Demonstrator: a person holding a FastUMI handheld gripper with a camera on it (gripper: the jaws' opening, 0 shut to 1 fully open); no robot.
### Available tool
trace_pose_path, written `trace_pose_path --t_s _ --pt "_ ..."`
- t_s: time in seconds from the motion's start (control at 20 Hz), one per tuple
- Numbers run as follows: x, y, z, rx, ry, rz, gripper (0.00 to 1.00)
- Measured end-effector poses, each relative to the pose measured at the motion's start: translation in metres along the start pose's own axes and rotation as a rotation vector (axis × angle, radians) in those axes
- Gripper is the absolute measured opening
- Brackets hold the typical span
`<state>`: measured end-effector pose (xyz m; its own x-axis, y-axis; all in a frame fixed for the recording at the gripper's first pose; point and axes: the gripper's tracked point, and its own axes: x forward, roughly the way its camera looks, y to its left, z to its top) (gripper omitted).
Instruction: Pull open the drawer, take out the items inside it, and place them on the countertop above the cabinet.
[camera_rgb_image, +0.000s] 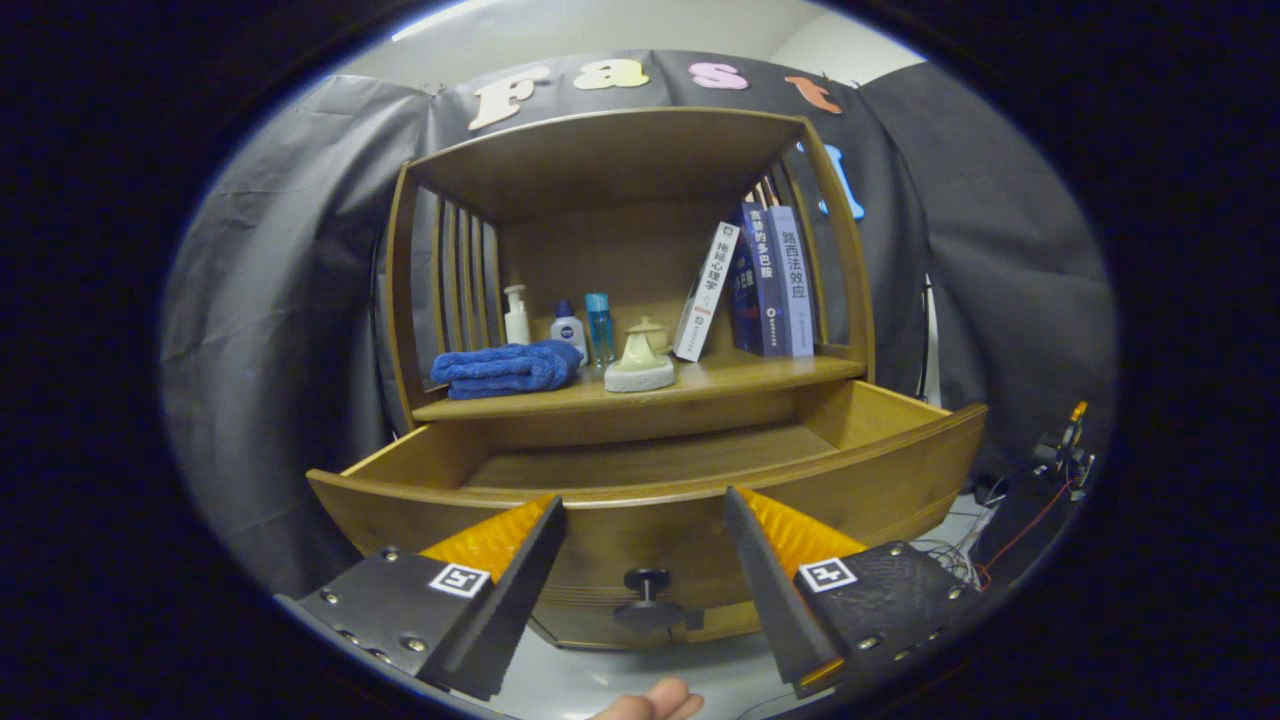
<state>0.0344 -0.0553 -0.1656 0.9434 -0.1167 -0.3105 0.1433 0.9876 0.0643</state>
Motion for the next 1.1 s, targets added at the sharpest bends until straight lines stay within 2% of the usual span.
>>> trace_pose_path --t_s 0.2,1.1 --pt "0.005 0.000 0.006 0.002 -0.009 0.002 0.97" --pt "0.085 0.003 0.012 0.061 0.001 0.011 0.97"
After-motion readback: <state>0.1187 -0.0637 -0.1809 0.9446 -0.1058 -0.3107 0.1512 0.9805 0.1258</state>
